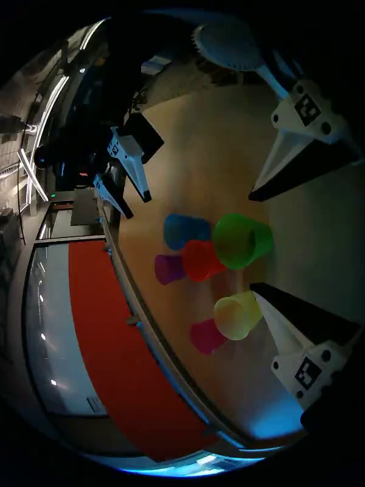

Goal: Pour water

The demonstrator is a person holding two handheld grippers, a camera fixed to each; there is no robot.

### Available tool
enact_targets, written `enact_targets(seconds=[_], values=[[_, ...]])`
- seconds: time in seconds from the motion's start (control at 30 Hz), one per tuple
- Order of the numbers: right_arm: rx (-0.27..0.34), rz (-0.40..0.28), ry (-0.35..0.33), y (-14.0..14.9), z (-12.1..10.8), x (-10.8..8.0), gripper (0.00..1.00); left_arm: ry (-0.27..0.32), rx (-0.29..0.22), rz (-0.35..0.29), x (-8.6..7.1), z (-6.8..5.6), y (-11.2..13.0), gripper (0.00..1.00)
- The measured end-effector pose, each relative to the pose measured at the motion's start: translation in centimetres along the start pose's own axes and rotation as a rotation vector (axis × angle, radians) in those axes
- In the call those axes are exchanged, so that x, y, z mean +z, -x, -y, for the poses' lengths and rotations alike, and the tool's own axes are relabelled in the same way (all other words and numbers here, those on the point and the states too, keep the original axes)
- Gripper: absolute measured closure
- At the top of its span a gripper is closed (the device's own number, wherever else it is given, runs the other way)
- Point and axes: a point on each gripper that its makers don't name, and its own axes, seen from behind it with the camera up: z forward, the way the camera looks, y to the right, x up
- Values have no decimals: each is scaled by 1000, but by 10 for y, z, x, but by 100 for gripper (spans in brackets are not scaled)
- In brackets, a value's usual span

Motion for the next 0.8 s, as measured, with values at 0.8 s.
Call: enact_targets(seconds=[0.8], values=[[-7, 45, -18, 28, 0, 25, 0, 69, -6, 105, 62, -5, 23, 0]])
